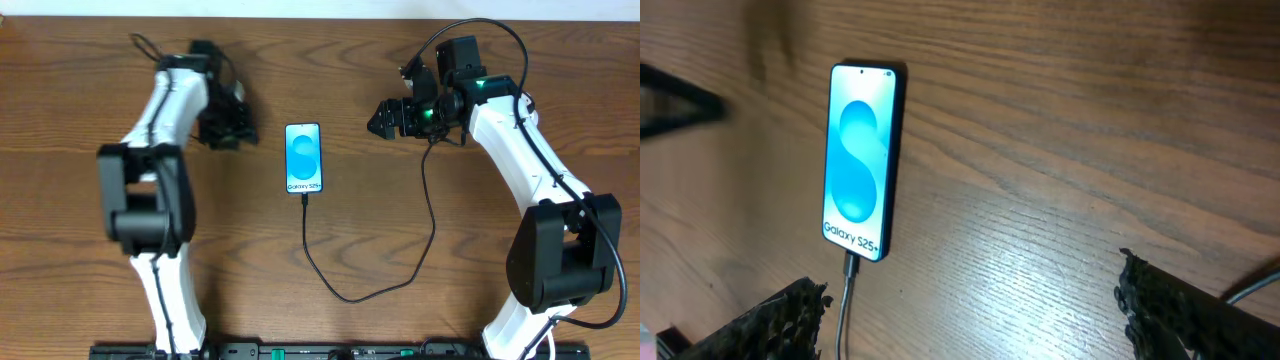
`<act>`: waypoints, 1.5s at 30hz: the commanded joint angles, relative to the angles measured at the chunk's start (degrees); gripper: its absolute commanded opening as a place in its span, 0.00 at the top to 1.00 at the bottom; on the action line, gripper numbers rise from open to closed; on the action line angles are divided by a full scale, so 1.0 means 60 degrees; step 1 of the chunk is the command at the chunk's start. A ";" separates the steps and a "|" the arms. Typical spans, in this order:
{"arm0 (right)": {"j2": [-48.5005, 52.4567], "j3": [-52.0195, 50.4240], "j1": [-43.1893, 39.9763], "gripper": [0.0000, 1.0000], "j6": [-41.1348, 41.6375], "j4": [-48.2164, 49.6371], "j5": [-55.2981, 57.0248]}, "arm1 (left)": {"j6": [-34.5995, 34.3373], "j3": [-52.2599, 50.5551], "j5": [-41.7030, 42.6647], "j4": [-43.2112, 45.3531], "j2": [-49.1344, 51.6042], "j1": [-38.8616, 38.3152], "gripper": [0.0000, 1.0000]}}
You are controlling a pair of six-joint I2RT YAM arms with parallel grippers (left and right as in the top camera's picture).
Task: Plug charger to phone and switch on socket
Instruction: 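Lay the phone flat on the table with the left gripper and release, then move the right gripper over the white power strip's orange switch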
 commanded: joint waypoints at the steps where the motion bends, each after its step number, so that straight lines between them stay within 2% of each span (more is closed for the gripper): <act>1: -0.0208 0.0164 0.0040 0.10 -0.0095 -0.0087 0.0022 | 0.0087 0.0441 0.0630 -0.0066 -0.1953 0.0193 0.49; 4: -0.0339 0.0168 -0.0149 0.17 -0.0127 -0.0222 0.0018 | 0.0087 0.0441 0.0623 -0.0127 -0.3045 0.0204 0.44; 10: -0.0998 0.0168 -0.0863 0.50 -0.0361 -0.0616 -0.0007 | 0.0087 0.0441 0.0627 -0.0204 -0.4240 0.0204 0.44; 11: -0.1300 0.0168 -0.1202 0.60 -0.0437 -0.0743 -0.0004 | 0.0087 0.0441 0.0627 -0.0226 -0.4422 0.0204 0.43; 14: -0.1749 0.0168 -0.1767 0.68 -0.0535 -0.0914 0.0029 | 0.0087 0.0441 0.0623 -0.0280 -0.4550 0.0204 0.43; 17: -0.2058 0.0168 -0.2459 0.81 -0.0601 -0.1024 0.0120 | 0.0091 0.0401 0.0499 -0.0280 -0.4535 0.0208 0.43; 18: -0.2102 0.0168 -0.2670 0.85 -0.0597 -0.1064 0.0182 | 0.0091 0.0393 0.0433 -0.0284 -0.4532 0.0208 0.39; 19: -0.2120 0.0168 -0.2881 0.87 -0.0597 -0.1107 0.0204 | 0.0091 0.0393 0.0397 -0.0306 -0.4528 0.0208 0.36; 24: -0.2040 0.0164 -0.4153 0.89 -0.0601 -0.1275 0.0248 | 0.0091 0.0393 0.0368 -0.0361 -0.4528 0.0208 0.34; 25: -0.1993 0.0157 -0.4539 0.89 -0.0685 -0.1239 0.0284 | 0.0091 0.0393 0.0364 -0.0412 -0.4528 0.0208 0.26; 28: -0.1851 0.0157 -0.4998 0.94 -0.1013 -0.1129 0.0463 | 0.0091 0.0393 0.0335 -0.0423 -0.4524 0.0208 0.19; 33: -0.1413 0.0157 -0.5676 0.99 -0.1599 -0.1064 0.0798 | 0.0091 0.0393 0.0339 -0.0423 -0.4524 0.0208 0.16; 34: -0.1341 0.0157 -0.5799 0.99 -0.1599 -0.1038 0.0845 | 0.0091 0.0393 0.0339 -0.0419 -0.4524 0.0208 0.05; 39: -0.0852 0.0157 -0.6317 0.99 -0.2062 -0.0466 0.0856 | 0.0091 0.0393 0.0339 -0.0419 -0.4524 0.0208 0.05; 45: -0.0069 0.0157 -0.6535 0.99 -0.1945 0.0211 0.0852 | 0.0091 0.0393 0.0339 -0.0415 -0.4524 0.0208 0.04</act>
